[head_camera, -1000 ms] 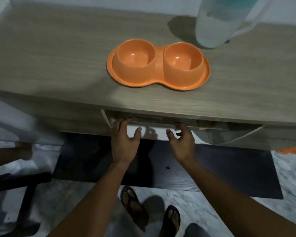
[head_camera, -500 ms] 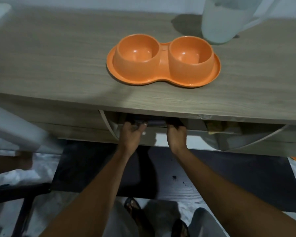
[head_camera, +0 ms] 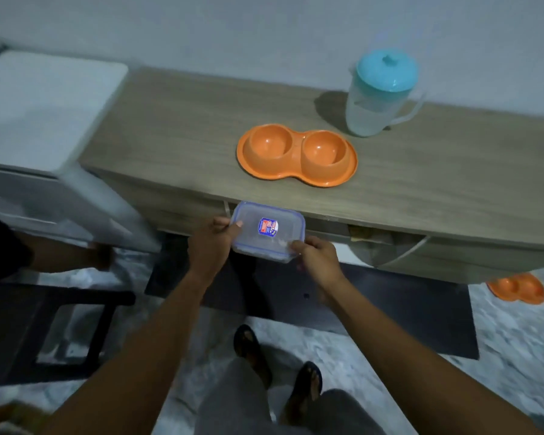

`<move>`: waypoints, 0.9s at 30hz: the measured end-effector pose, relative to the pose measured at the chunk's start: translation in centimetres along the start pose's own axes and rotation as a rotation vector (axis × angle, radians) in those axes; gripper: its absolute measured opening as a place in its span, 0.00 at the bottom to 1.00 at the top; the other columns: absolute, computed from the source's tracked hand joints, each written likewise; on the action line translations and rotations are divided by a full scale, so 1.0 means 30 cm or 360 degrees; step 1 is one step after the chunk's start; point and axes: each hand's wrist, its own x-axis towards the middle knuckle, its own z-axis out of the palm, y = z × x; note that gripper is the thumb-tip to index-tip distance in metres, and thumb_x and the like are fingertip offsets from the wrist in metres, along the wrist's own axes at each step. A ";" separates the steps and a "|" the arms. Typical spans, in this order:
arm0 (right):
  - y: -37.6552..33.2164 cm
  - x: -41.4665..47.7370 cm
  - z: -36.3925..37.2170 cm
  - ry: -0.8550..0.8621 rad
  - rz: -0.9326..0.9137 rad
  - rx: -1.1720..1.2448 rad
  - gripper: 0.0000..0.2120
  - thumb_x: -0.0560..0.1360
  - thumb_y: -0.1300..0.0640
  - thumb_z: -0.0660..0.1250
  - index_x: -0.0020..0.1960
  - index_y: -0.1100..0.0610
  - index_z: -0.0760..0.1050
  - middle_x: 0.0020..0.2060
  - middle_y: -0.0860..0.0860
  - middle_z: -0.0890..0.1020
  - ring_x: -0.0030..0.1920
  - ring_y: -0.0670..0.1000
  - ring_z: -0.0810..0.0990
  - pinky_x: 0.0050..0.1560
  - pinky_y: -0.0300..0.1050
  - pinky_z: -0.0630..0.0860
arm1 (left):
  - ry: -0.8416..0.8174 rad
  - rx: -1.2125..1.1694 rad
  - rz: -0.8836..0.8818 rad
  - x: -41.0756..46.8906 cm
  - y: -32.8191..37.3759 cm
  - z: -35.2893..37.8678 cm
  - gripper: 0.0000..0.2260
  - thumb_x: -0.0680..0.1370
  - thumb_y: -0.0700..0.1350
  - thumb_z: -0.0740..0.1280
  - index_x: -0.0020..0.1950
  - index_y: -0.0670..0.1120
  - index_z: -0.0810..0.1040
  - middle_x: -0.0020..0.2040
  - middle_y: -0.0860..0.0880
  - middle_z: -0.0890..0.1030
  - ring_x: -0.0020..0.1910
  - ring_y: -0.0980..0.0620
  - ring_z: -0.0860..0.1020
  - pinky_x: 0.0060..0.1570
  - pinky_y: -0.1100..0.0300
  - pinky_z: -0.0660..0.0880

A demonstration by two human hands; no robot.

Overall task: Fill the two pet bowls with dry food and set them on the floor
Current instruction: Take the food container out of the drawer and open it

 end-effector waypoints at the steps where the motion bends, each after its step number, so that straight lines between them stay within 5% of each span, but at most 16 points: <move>1: -0.044 -0.014 0.001 -0.0021 -0.0054 0.0011 0.04 0.78 0.59 0.70 0.46 0.57 0.83 0.36 0.50 0.82 0.34 0.48 0.77 0.34 0.37 0.74 | -0.0047 -0.0100 -0.0034 0.014 0.038 -0.035 0.06 0.70 0.52 0.75 0.38 0.53 0.82 0.38 0.44 0.84 0.38 0.48 0.80 0.46 0.45 0.79; 6: -0.302 0.026 0.065 -0.0026 -0.0268 0.0101 0.11 0.77 0.57 0.73 0.44 0.66 0.82 0.34 0.58 0.78 0.33 0.52 0.74 0.36 0.45 0.73 | -0.0193 -0.0349 -0.0116 0.189 0.231 -0.172 0.08 0.71 0.41 0.77 0.46 0.44 0.80 0.43 0.43 0.84 0.39 0.48 0.81 0.45 0.51 0.80; 10: -0.500 0.152 0.155 -0.0007 -0.0251 0.0095 0.09 0.75 0.62 0.73 0.37 0.62 0.80 0.34 0.59 0.77 0.32 0.54 0.73 0.36 0.46 0.74 | -0.0477 -0.0416 -0.0174 0.401 0.371 -0.253 0.12 0.73 0.39 0.74 0.55 0.37 0.82 0.49 0.39 0.84 0.35 0.52 0.82 0.35 0.62 0.79; 13: -0.639 0.294 0.249 0.0062 -0.0230 0.0014 0.11 0.74 0.64 0.73 0.34 0.59 0.76 0.30 0.56 0.75 0.25 0.50 0.72 0.30 0.42 0.70 | -0.0616 -0.0441 -0.0156 0.606 0.446 -0.282 0.15 0.75 0.39 0.73 0.59 0.33 0.80 0.50 0.38 0.82 0.27 0.58 0.80 0.50 0.55 0.80; 16: -0.747 0.444 0.328 0.0111 -0.0168 -0.0003 0.10 0.73 0.63 0.74 0.36 0.60 0.77 0.30 0.56 0.75 0.26 0.51 0.73 0.27 0.42 0.70 | -0.0676 -0.0480 -0.0243 0.807 0.473 -0.272 0.16 0.75 0.38 0.73 0.61 0.34 0.79 0.56 0.39 0.83 0.51 0.47 0.84 0.64 0.51 0.75; 18: -0.802 0.551 0.371 0.0147 -0.0162 0.0008 0.07 0.75 0.61 0.75 0.42 0.62 0.78 0.35 0.59 0.78 0.33 0.55 0.76 0.30 0.45 0.71 | -0.0749 -0.0515 -0.0297 0.941 0.479 -0.242 0.15 0.76 0.38 0.71 0.61 0.36 0.78 0.56 0.41 0.83 0.55 0.46 0.82 0.62 0.53 0.77; 22: -0.850 0.714 0.412 0.0180 -0.0031 0.0056 0.08 0.76 0.61 0.74 0.42 0.64 0.79 0.33 0.59 0.79 0.30 0.53 0.76 0.31 0.46 0.72 | -0.0942 -0.0562 -0.0376 1.112 0.489 -0.173 0.04 0.79 0.39 0.67 0.51 0.44 0.81 0.43 0.47 0.84 0.39 0.54 0.81 0.38 0.64 0.79; 24: -0.856 0.771 0.421 0.0199 0.0043 0.0087 0.12 0.77 0.62 0.73 0.36 0.61 0.76 0.27 0.54 0.76 0.23 0.48 0.72 0.24 0.40 0.69 | -0.0990 -0.0577 -0.0376 1.178 0.494 -0.141 0.05 0.80 0.39 0.65 0.50 0.45 0.81 0.40 0.49 0.85 0.37 0.54 0.80 0.40 0.62 0.77; 27: -0.851 0.832 0.428 0.0222 0.0115 0.0158 0.12 0.78 0.60 0.73 0.37 0.60 0.76 0.28 0.53 0.75 0.26 0.48 0.71 0.24 0.41 0.70 | -0.1046 -0.0550 -0.0353 1.247 0.502 -0.103 0.09 0.81 0.38 0.63 0.58 0.43 0.80 0.45 0.46 0.82 0.39 0.51 0.78 0.46 0.56 0.73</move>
